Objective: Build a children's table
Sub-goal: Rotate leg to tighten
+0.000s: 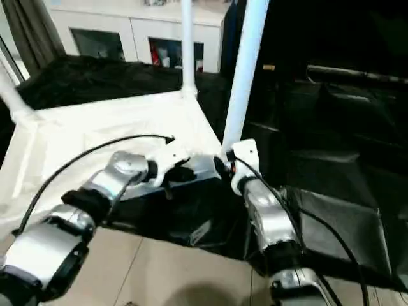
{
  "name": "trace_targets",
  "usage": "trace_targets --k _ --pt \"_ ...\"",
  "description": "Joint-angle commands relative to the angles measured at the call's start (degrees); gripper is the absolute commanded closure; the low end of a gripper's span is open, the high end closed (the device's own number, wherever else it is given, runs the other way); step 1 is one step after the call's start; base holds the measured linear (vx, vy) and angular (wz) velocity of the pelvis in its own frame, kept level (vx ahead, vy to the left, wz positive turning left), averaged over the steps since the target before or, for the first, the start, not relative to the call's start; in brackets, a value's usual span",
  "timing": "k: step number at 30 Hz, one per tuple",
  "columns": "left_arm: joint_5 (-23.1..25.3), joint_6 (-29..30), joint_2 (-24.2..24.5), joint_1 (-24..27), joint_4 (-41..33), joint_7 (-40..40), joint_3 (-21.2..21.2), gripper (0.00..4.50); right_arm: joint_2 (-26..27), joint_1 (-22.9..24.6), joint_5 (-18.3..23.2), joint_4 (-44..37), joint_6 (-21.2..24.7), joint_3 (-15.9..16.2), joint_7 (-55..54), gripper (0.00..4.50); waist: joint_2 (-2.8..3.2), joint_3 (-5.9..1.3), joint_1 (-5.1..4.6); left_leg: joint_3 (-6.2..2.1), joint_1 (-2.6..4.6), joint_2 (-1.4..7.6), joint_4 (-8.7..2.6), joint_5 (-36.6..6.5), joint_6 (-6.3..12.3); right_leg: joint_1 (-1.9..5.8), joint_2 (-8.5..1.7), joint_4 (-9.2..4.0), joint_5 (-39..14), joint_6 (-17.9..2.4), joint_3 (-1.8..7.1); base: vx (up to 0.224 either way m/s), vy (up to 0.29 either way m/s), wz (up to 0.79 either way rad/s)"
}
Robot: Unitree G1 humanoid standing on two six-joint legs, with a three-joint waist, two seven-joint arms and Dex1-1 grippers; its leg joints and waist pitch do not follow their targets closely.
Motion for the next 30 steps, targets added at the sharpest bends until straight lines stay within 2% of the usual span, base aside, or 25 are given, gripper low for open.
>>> trace_targets --k 1,4,5,7,9,10,11,14,15,16,17,18,20,21,22,24,25,26,30 --pt "0.9 -1.8 -2.1 -1.0 0.3 1.5 -1.0 4.5 3.4 0.7 1.8 -1.0 -1.4 3.8 6.2 1.2 -0.1 -3.38 -0.35 -0.18 0.16 0.52 -4.25 -14.6 1.29 2.69 -3.86 -5.6 -19.6 -9.2 2.42 0.0 0.0 0.0" --pt "1.1 -3.9 -0.1 -0.5 -0.1 -1.1 -1.3 4.5 0.7 1.4 3.7 -3.5 -1.7 2.4 9.4 1.0 -0.34 -3.63 -0.23 -0.14 -0.11 0.62 -4.22 -13.3 2.09 2.96 -3.9 -5.22 -16.6 -9.8 2.48 0.0 0.0 0.0" --pt "1.0 -4.6 0.4 -0.3 -0.3 -1.9 -1.3 4.5 -0.1 1.5 4.1 -4.0 -1.7 2.2 10.2 0.78 -0.3 -3.66 -0.13 -0.15 -0.13 0.62 -4.18 -12.7 2.48 3.04 -3.88 -5.14 -15.6 -10.1 2.44 0.0 0.0 0.0" --pt "1.0 -6.2 1.7 0.1 -0.7 -3.9 -1.4 4.5 -2.4 1.9 5.0 -5.7 -1.2 2.2 13.7 0.69 -0.28 -3.92 -0.03 -0.09 -0.35 0.67 -3.97 -10.6 3.02 3.21 -3.88 -4.66 -11.9 -11.0 2.51 0.0 0.0 0.0" --pt "1.0 -8.0 3.4 0.7 -1.2 -7.2 -1.6 4.5 -6.0 3.1 6.3 -9.0 0.1 2.9 19.9 0.59 -0.36 -4.05 0.09 -0.09 -0.53 0.68 -3.83 -8.9 3.83 3.4 -3.81 -4.29 -8.3 -11.9 2.48 0.0 0.0 0.0" --pt "1.5 -9.1 4.8 1.0 -1.5 -8.5 -2.0 4.5 -9.0 4.4 6.8 -12.0 0.5 4.3 24.9 0.4 -0.32 -4.09 0.2 0.0 -0.74 0.77 -3.61 -7.4 5.14 3.5 -3.78 -3.87 -4.4 -12.7 2.52 0.0 0.0 0.0" --pt "1.5 -9.1 4.8 1.0 -1.5 -8.5 -2.0 4.5 -9.0 4.4 6.8 -12.0 0.5 4.3 24.9 0.4 -0.34 -4.06 0.21 0.01 -0.76 0.8 -3.61 -7.4 5.34 3.54 -3.78 -3.9 -4.1 -12.8 2.47 0.0 0.0 0.0" --pt "1.1 -10.4 6.6 1.8 -2.4 -12.2 -2.2 4.5 -13.3 6.6 7.8 -15.9 0.4 6.1 32.5 0.4 -0.4 -3.93 0.19 0.04 -0.7 0.84 -3.65 -8.3 5.45 3.53 -3.84 -3.99 -6.0 -12.8 2.34 0.0 0.0 0.0" --pt "0.9 -11.0 7.1 2.1 -2.7 -13.3 -2.2 4.5 -14.2 7.0 8.0 -16.5 0.3 6.3 33.9 0.4 -0.46 -3.71 0.22 0.11 -0.58 0.84 -3.72 -9.7 5.28 3.39 -3.89 -4.45 -9.1 -12.4 2.33 0.0 0.0 0.0" --pt "-1.2 -11.7 8.8 3.7 -5.6 -20.3 -2.3 4.5 -16.4 7.7 8.6 -17.7 0.4 6.7 37.4 0.4 -0.49 -3.58 0.46 0.08 -0.34 1.12 -3.92 -11.2 4.58 3.26 -4.25 -4.74 -13.4 -12.0 2.45 0.0 0.0 0.0" --pt "-1.9 -11.8 9.3 4.2 -6.5 -22.5 -2.3 4.5 -16.8 7.7 8.8 -18.0 0.5 6.7 38.1 0.4 -0.55 -3.47 0.38 0.09 -0.61 1.06 -3.97 -11.1 4.53 3.33 -4.15 -4.83 -14.1 -11.8 2.46 0.0 0.0 0.0" --pt "-2.4 -11.4 9.5 4.6 -7.3 -23.8 -2.2 4.5 -17.0 7.7 8.8 -18.1 0.6 6.8 38.5 0.4 -0.36 -3.52 0.37 0.13 -0.42 1.19 -4.06 -11.5 4.21 2.99 -4.03 -4.89 -15.0 -11.6 2.45 0.0 0.0 0.0" --pt "-4.5 -9.6 10.6 6.1 -10.7 -29.1 -2.3 4.5 -17.9 7.5 9.1 -18.4 1.3 7.3 40.3 0.4 -0.42 -3.61 0.33 0.1 -0.32 1.39 -4.11 -11.7 3.92 2.91 -4.12 -4.71 -14.3 -12.3 2.51 0.0 0.0 0.0" --pt "-4.7 -9.4 10.9 6.4 -11.3 -30.1 -2.5 4.5 -18.2 7.5 9.1 -18.6 1.6 7.6 40.9 0.4 -0.24 -3.53 0.4 0.19 -0.24 1.44 -4.1 -11.9 3.73 2.64 -3.98 -4.69 -13.9 -12.7 2.53 0.0 0.0 0.0" --pt "-5.0 -8.9 11.2 6.7 -12.1 -31.3 -2.7 4.5 -18.7 7.5 8.9 -18.8 1.8 8.2 41.8 0.4 -0.09 -3.59 0.71 0.32 0.32 1.62 -4.07 -12.5 3.37 2.27 -3.99 -4.65 -13.2 -13.3 2.59 0.0 0.0 0.0" --pt "-5.2 -8.5 11.5 7.0 -12.7 -32.1 -2.8 4.5 -19.3 7.6 8.7 -19.1 2.0 8.7 42.5 0.4 -0.23 -3.54 0.75 0.31 0.03 1.54 -4.12 -12.6 3.26 2.55 -3.95 -4.43 -12.7 -13.4 2.55 0.0 0.0 0.0" --pt "-5.6 -7.9 11.8 7.2 -13.5 -32.8 -2.7 4.5 -20.0 7.8 8.2 -19.2 2.1 9.5 43.5 0.4 -0.45 -3.51 0.88 0.27 -0.13 1.4 -4.22 -12.3 3.17 2.72 -3.98 -4.44 -13.2 -12.8 2.48 0.0 0.0 0.0" --pt "-5.6 -7.7 11.9 7.4 -13.9 -32.9 -2.6 4.5 -20.1 7.8 8.1 -19.2 2.1 9.6 44.0 0.4 -0.4 -3.55 0.86 0.23 -0.17 1.41 -4.21 -12.2 3.12 2.76 -4.05 -4.4 -13.4 -12.6 2.47 0.0 0.0 0.0" --pt "-5.6 -7.7 12.3 7.5 -14.3 -32.7 -2.4 4.5 -21.3 7.5 5.8 -17.9 1.0 11.2 44.8 0.72 -0.51 -3.57 0.83 0.21 -0.48 1.19 -4.1 -11.1 3.12 2.83 -4.1 -4.54 -14.1 -11.4 2.41 0.0 0.0 0.0"
